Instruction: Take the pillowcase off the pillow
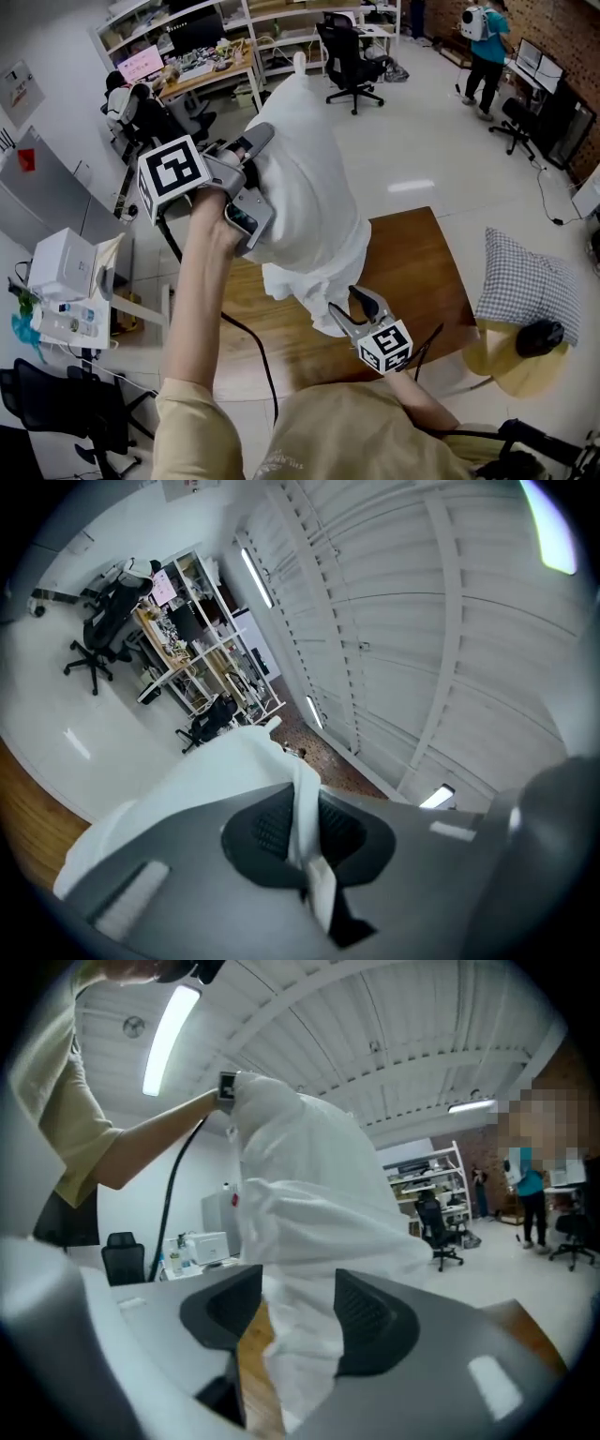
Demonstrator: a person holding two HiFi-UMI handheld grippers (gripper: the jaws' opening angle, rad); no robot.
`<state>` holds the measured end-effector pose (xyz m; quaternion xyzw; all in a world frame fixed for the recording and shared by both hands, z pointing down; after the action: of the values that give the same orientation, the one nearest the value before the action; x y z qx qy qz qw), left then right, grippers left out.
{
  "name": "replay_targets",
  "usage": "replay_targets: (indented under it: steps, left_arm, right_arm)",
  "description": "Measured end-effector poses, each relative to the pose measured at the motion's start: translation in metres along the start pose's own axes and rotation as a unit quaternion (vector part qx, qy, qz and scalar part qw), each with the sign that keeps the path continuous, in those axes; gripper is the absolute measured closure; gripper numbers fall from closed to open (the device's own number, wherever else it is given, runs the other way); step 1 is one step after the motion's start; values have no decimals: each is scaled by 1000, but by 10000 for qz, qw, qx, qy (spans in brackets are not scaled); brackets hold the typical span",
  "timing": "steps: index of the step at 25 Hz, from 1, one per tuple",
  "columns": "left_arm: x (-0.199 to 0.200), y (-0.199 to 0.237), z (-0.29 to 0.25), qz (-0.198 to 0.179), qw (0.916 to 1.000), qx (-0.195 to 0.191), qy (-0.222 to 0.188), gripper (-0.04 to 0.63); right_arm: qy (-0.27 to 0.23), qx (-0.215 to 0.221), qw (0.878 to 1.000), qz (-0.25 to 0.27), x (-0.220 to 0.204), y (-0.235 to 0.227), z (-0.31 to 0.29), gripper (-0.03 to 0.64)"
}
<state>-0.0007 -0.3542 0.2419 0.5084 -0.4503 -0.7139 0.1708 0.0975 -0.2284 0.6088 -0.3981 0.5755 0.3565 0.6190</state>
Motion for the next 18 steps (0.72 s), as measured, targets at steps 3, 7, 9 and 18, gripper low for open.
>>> replay_targets:
  steps: [3, 7, 9, 18]
  left_arm:
    - [-2, 3, 4, 145, 9997, 177, -107, 588]
    - [1, -11, -4, -31, 9985, -534, -114, 589]
    - [0, -11, -1, -34, 9992, -367, -143, 588]
    - [-4, 8, 0, 687, 9968, -268, -300, 589]
  right_arm:
    - [233, -9, 9993, 293, -11, 21, -18, 383]
    - [-125, -932, 9949, 370, 3, -12, -27, 387]
    - [-258, -1070, 9930, 430, 19, -27, -27, 387]
    - [803, -414, 9927, 800, -5, -11, -26, 600]
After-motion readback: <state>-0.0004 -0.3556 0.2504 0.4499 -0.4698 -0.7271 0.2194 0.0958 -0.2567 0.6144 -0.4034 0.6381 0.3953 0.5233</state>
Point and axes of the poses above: the fingertips, and each gripper's own axes: z backward along the fingers, y to its left, x out of its top, the point moved 4 cm from there along z, backward along the fingers, and after that the axes turned 3 degrees about -x, right-handed, at the moved point
